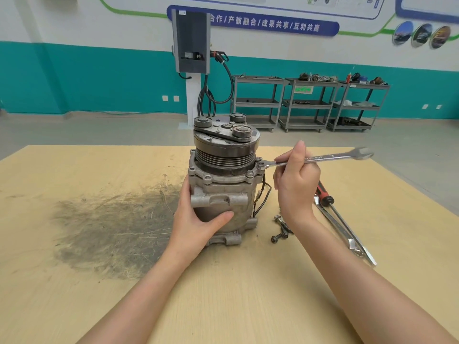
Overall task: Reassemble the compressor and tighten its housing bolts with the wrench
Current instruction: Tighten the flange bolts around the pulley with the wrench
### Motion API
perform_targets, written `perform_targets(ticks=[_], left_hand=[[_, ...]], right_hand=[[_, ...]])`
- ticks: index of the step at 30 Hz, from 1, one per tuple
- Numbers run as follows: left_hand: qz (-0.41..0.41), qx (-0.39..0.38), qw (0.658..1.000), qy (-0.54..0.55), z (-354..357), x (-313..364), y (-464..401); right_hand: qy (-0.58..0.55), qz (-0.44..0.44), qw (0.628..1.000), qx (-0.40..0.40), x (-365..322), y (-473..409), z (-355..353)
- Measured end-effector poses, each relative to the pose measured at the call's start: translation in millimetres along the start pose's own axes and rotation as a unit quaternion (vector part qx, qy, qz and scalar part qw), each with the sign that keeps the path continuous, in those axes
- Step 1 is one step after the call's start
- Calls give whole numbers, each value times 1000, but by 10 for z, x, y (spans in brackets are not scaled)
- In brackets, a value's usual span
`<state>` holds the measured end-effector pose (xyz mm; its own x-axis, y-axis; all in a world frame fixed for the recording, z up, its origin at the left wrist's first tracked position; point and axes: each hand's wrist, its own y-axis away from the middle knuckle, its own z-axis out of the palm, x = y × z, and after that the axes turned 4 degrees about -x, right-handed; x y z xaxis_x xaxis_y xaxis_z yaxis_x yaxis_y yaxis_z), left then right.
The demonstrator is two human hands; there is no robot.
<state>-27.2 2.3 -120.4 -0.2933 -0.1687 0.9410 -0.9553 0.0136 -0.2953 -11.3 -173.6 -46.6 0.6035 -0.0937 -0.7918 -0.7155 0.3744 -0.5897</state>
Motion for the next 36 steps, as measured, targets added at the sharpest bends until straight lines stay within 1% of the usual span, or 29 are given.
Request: perform_targets(ticks=[3,5,8,10,12,15,17,19,21,24,26,28,30,32,34,36], left_hand=[[1,-1,1000,-1,-1,-2,-4],[1,-1,1000,0,-2,-5,-5],[2,-2,1000,-3,-5,-7,-5],[2,-4,1000,-1,-6,-12,-8],[4,-6,1000,2,-6,-16,-10],[6,-6,1000,4,-4,-20,-8],[7,-6,1000,3,-7,-23,-10],[8,-7,1000,4,-8,-27,-15],[6,-7,1000,7,-8,-30,-14],[9,-5,1000,8,-3,-36,-13],[6,-4,1000,8,-4,-41,-11],[1,0,1000,4,0,-38,-3],[-6,7,1000,-4,3,-22,2],[-6,7,1000,-6,4,-25,1],[-3,3,1000,-3,2,-47,-8],[-3,-3,1000,0,-2,-55,-21]], right_hand=[[70,-103,992,-3,-45,55,36],[77,-112,990,-21,-88,56,59],[18,-58,998,-20,-151,1,45],[-41,-1,999,-13,-165,-78,4],[-61,61,996,-25,-157,-173,-51],[-76,142,984,-82,-110,-268,-124],[-97,175,970,-135,-77,-290,-153],[-125,212,955,-169,-61,-295,-169],[-146,244,942,-177,-57,-289,-173],[-158,265,939,-153,-40,-253,-143],[-138,233,956,-115,-15,-205,-87],[-86,160,981,-65,5,-144,-39],[-39,75,996,-31,1,-77,-15],[-4,-5,1000,-21,-33,-9,5],[45,-75,996,-19,-60,38,21],[94,-112,989,-23,-63,54,36]])
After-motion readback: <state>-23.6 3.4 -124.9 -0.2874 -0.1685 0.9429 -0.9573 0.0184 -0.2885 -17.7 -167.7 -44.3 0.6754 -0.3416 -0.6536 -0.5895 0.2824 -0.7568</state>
